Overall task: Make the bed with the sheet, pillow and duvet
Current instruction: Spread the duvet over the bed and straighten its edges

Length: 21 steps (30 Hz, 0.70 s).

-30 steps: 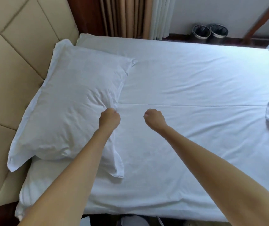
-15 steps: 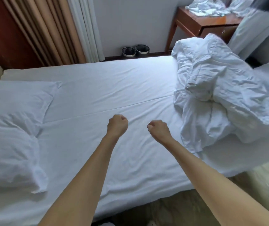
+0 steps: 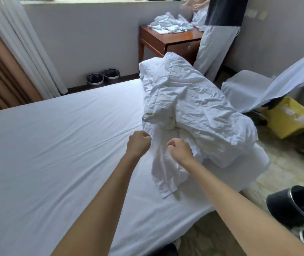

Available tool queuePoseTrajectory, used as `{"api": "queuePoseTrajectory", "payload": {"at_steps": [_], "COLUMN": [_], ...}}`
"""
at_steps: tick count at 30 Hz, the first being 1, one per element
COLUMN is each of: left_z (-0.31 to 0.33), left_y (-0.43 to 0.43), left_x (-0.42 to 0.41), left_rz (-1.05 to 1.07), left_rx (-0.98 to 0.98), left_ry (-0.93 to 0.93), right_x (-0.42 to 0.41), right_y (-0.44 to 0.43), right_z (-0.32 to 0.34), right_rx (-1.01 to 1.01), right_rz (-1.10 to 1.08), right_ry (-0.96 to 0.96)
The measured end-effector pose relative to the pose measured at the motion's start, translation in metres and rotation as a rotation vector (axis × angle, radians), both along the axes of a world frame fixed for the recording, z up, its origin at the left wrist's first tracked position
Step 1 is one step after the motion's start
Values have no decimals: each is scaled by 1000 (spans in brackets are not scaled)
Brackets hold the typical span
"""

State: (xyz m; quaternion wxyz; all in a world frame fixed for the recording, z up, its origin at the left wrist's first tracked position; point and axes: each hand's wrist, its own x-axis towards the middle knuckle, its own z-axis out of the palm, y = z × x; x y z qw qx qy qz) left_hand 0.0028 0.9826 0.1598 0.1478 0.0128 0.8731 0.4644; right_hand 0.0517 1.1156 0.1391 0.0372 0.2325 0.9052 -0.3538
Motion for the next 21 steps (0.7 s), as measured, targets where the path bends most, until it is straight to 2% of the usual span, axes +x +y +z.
{"api": "queuePoseTrajectory", "payload": {"at_steps": [3,9,15,21], "left_z": [-19,-57,-94,-120], "left_y": [50,144,221,274], "left_x": [-30,-91,-129,-163], "left_rz": [7,63,77,367], "left_rx": [48,141,93,446], "left_ry": [-63,-303,-489,-803], "right_x": [-26,-88,-126,-165], "right_y": [51,158,237,284], "right_z": [-10,-35,-52,-93], "right_rx": [20,27,21,30], "right_rz": [6,77,85,268], "right_ry": [-36,-196,-276,-410]}}
